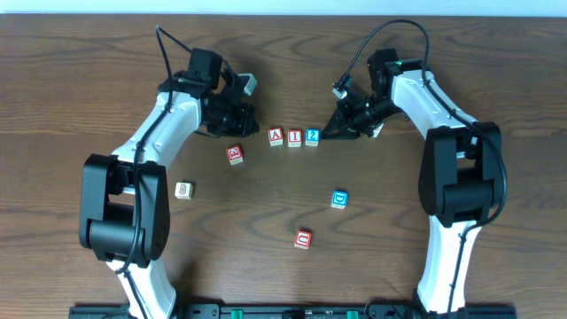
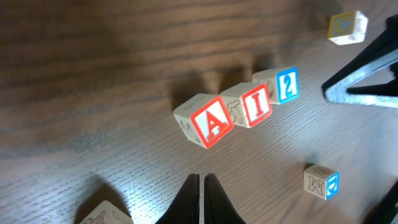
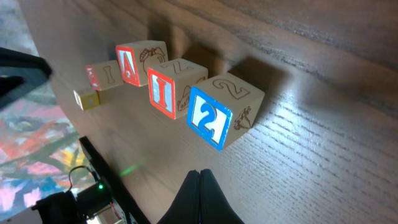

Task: Spell out Ai2
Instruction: 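Push the A, I, 2 blocks together from both ends with both grippers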

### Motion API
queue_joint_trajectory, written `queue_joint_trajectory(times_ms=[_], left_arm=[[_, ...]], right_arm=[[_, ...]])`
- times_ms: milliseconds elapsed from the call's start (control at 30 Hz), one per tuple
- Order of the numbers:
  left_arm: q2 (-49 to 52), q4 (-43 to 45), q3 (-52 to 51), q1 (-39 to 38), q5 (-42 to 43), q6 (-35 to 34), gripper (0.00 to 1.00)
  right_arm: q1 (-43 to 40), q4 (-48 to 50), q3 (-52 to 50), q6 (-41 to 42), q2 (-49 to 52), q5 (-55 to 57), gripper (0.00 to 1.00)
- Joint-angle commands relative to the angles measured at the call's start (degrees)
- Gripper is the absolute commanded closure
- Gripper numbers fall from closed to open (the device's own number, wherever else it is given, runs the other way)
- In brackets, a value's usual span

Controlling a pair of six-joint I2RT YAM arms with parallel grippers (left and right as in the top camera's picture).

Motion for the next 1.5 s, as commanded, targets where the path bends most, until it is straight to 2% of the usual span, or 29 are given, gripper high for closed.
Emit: queue_joint_trajectory(times_ms=[0, 167, 467, 1467], left_arm=[[0.9, 1.5, -1.9, -0.2, -0.3, -3.1, 0.94], [1.3, 2.1, -2.3, -1.1, -3.7, -5.6, 0.94], [5.3, 4.8, -2.3, -1.9, -2.1, -8.6, 0.94], [7.8, 8.8, -2.3, -3.5, -1.6, -12.5, 0.94]], right_arm=[[-1.0, 0.4, -0.4, 0.0, -0.4, -1.7, 0.98], [-2.1, 0.4, -0.4, 2.0, -0.4, 1.0, 0.98], [-1.4, 1.1, -0.4, 3.9, -0.4, 4.1, 0.99], [2.0, 9.0, -3.9, 10.6, -0.2, 8.5, 0.99]])
